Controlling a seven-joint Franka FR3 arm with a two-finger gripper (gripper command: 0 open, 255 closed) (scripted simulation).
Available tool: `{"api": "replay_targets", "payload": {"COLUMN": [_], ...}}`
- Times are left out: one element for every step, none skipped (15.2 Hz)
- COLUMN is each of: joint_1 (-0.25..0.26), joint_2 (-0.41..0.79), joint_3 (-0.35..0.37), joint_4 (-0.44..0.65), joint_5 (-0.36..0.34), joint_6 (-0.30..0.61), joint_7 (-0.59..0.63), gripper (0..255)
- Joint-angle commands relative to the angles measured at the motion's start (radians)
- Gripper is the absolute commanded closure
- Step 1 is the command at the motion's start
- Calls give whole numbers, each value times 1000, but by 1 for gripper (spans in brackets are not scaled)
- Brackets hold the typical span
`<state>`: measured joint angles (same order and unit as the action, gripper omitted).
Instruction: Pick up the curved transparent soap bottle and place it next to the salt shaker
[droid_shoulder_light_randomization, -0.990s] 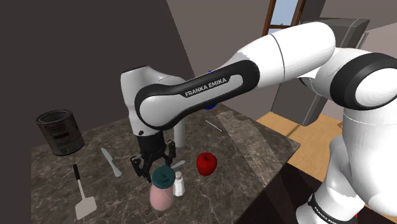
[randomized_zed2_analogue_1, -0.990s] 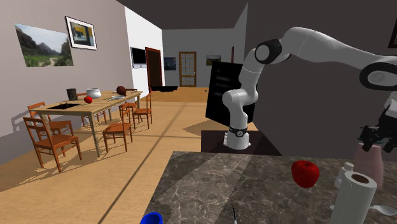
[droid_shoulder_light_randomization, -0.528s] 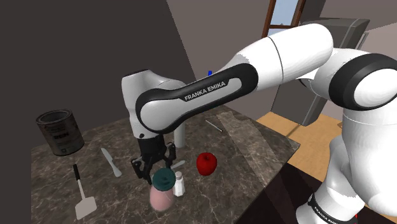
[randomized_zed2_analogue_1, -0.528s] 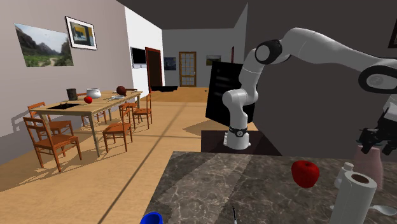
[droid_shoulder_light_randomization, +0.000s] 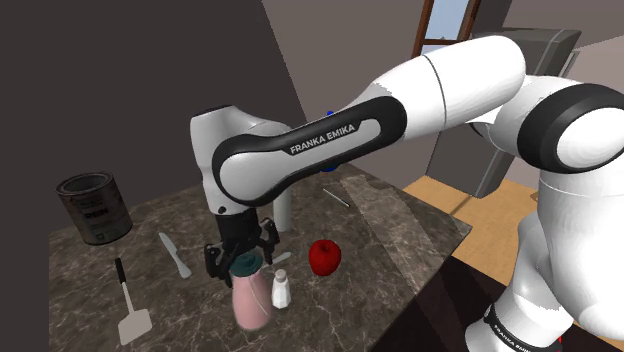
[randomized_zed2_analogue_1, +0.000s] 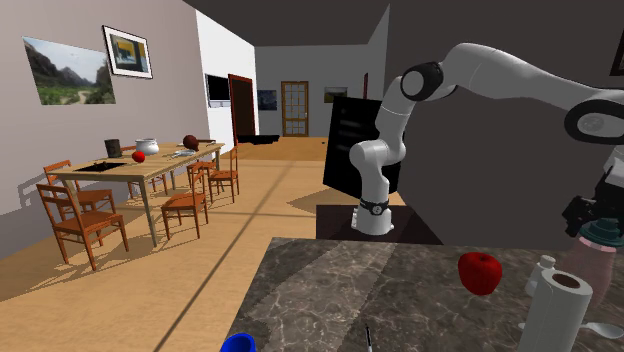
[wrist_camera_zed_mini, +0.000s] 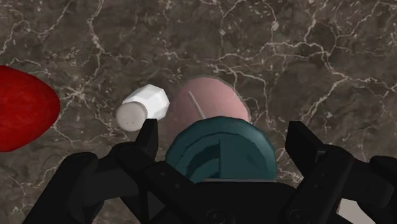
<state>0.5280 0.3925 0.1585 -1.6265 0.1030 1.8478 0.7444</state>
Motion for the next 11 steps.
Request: {"api": "replay_targets", "payload": {"joint_1": [-3,-5,-6,-6,-6,-6,-6,-6,-6,-6,-6], "joint_2": [-2,-2,0,0,-1,0,0,0,0,0,0], "joint_3": [-1,-2,-3,-3,-3,-3,-3,-3,-3,-3,-3], "joint_4": [48,81,109,109,109,109,109,109,109,109,109], "joint_5": [-1,-2,-3,-3,-3,-3,-3,-3,-3,-3,-3], "joint_6": [-51,-84,-111,-111,-111,-111,-111,-111,-111,-111,-111], "joint_7": [1,2,3,3,3,3,3,3,3,3,3], "gripper": [0,0,0,0,0,0,0,0,0,0,0]}}
